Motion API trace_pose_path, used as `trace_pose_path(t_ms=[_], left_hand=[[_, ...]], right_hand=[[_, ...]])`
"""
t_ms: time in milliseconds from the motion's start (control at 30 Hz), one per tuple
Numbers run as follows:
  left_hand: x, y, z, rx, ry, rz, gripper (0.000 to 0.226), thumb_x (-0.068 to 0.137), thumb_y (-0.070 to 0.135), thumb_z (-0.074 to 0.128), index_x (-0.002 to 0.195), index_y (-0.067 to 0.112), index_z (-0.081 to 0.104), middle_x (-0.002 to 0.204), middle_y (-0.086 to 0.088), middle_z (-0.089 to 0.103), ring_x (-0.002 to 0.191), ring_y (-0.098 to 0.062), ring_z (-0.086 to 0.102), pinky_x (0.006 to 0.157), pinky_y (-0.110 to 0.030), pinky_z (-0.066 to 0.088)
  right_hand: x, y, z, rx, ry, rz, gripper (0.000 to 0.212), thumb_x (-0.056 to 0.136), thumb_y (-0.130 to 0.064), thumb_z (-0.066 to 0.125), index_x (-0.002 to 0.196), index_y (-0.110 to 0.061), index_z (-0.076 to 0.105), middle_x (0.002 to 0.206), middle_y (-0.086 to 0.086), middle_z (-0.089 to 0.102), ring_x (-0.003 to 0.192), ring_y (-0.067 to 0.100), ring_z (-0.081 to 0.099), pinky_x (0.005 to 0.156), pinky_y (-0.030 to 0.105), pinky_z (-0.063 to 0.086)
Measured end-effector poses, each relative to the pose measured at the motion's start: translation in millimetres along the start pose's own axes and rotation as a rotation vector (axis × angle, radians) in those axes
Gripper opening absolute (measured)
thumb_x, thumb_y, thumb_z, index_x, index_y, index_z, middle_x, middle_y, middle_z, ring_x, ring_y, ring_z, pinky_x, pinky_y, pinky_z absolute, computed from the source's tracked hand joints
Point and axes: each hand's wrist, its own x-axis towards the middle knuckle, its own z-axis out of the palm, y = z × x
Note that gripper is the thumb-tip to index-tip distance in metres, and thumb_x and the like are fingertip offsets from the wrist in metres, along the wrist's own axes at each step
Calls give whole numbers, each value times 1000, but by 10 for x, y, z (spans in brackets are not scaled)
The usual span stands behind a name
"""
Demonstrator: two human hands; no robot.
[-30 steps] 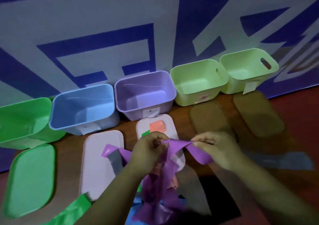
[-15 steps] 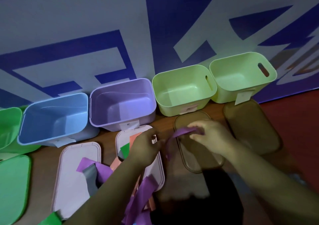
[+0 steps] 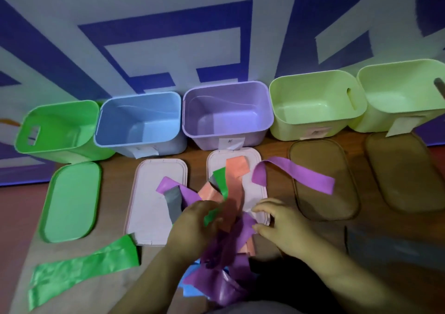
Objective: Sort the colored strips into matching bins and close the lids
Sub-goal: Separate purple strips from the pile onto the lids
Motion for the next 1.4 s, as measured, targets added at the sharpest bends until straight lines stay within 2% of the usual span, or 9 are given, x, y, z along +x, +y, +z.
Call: trace_pose_path(t_ms=[200,400,500,667,900,1000,1167,1267,1400], left_hand=[[-317,-331,-95,16,-39,26,32,83,37,73,115,31,68,107,10,69,94,-10,64,83,-21,49],[-484,-480,-89,-37,-74,-11,34,83,35,75,116,29,69,109,12,66,94,-7,63,82,-14,45],[-560,-510,-17,-55,-123,33,29,82,35,76,111,32,70,107,11,66,92,-7,62,85,-24,50],[-658,-523,72,-2,-240,48,30,84,37,72,114,35,69,110,13,62,94,-5,60,85,-20,50],[-729,-528,36,40,-328,47,31,78,27,74,109,28,72,104,10,70,92,-6,64,80,-20,50],[-739,-473,19,42,-276,8,11,83,24,71,93,24,74,91,5,72,81,-9,65,74,-28,51],[-724,-360,-54,-39,-72,-4,8,82,27,76,88,31,74,77,19,64,73,4,59,65,-8,40],[-667,-279,-109,-88,32,22,9,83,26,76,88,32,72,83,18,62,81,1,60,70,-11,44],[-545,-123,-247,-176,111,66,8,88,20,73,89,27,69,93,12,63,89,-5,61,78,-21,50]], right_hand=[[-100,-278,381,-57,-70,-12,36,76,-33,77,110,-29,69,115,-14,63,106,5,59,94,24,47],[-205,-414,602,-123,-86,-34,38,79,-29,77,115,-24,69,117,-10,66,105,5,58,91,13,41],[-226,-420,667,-182,-150,-59,41,79,-30,74,119,-27,66,123,-10,63,113,9,58,97,22,45],[-232,-412,734,-266,-187,-104,40,84,-31,69,123,-27,63,133,-10,59,121,13,53,103,29,44],[-190,-333,713,-389,-127,-193,28,73,-32,73,100,-30,67,99,-10,67,95,19,57,84,35,51],[-197,-301,689,-401,-102,-207,24,68,-30,77,90,-31,67,82,-12,64,85,16,58,75,33,52],[-260,-361,550,-268,-63,-124,22,76,-24,78,93,-32,66,80,-16,63,84,9,52,70,30,48],[-306,-482,408,-147,-63,-54,23,82,-25,75,98,-37,64,84,-16,67,77,1,55,65,10,42],[-325,-521,281,98,-47,64,22,87,-21,72,99,-37,61,85,-20,65,74,1,63,62,18,51]])
